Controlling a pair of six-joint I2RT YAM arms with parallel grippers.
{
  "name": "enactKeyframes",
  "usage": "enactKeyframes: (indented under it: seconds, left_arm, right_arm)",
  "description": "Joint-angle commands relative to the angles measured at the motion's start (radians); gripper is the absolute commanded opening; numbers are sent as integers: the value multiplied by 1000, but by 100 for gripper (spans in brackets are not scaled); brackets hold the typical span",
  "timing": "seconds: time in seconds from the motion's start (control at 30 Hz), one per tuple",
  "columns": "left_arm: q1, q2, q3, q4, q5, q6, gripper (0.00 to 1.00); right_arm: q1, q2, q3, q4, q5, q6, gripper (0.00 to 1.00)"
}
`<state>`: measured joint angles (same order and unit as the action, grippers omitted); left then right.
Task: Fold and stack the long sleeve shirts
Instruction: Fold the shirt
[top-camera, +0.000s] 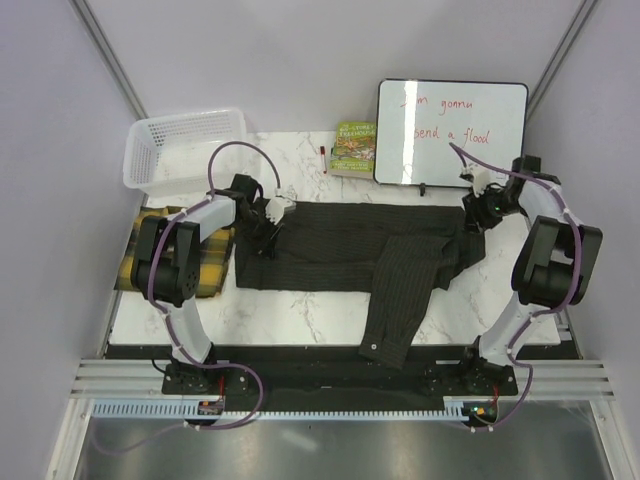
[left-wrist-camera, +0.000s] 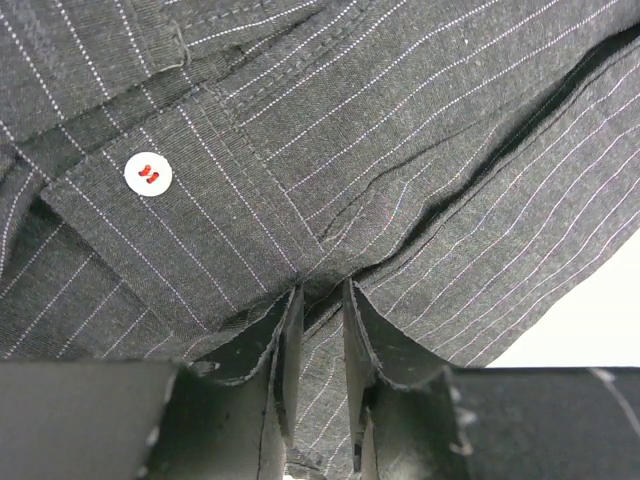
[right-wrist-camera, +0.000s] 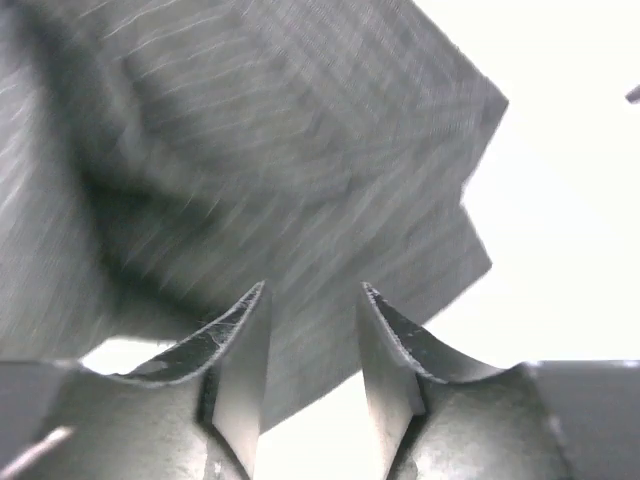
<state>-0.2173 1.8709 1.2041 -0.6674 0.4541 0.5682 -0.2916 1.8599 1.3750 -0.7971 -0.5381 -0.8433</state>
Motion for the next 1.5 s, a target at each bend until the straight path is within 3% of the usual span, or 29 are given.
enactKeyframes:
  seconds: [0.0, 0.07, 0.17, 0.27, 0.3, 0.37, 0.43, 0.57, 0.7, 0.8, 1.0, 1.23, 1.47]
  left_arm:
    - [2, -33, -8, 22, 23, -68, 31]
    - [3, -93, -27, 9, 131, -27, 36]
    - [-39, -261, -35, 26, 213, 57, 41]
    - [-196, -358, 21, 25, 173, 164, 44]
    - [-296, -366, 38, 28, 169, 195, 45]
    - [-402, -345, 100, 45, 153, 283, 48]
    - [-537, -284, 196, 48, 130, 329, 48]
    - [-579, -92, 336, 114, 172, 183, 47]
    - [-507, -88, 217, 273, 139, 46, 46]
    - [-418, -114, 155, 282, 120, -65, 46]
    - [-255, -216, 11, 282, 77, -123, 46]
    - [-96, -345, -149, 275, 34, -59, 47]
    - [13, -392, -221, 253, 43, -18, 47]
  right_arm:
    - [-119, -194, -65, -269, -177, -281, 49]
    - [-158, -237, -160, -329, -172, -422, 52]
    - [-172, -272, -223, -280, -157, -378, 52]
    - [-173, -220, -166, -277, -209, -250, 51]
    - [-173, -184, -127, -275, -245, -217, 50]
    - [-173, -150, -87, -290, -282, -166, 50]
    - [-170, -123, -44, -418, -325, -256, 49]
    - [-178, -195, -166, -507, -294, -506, 50]
    - [-178, -355, -420, -462, -250, -774, 52]
    - [-162, -399, -505, -401, -246, -826, 57]
    - [-77, -351, -534, -262, -253, -723, 59]
    - [-26, -352, -563, -101, -267, -571, 61]
    - [9, -346, -577, -56, -246, -531, 52]
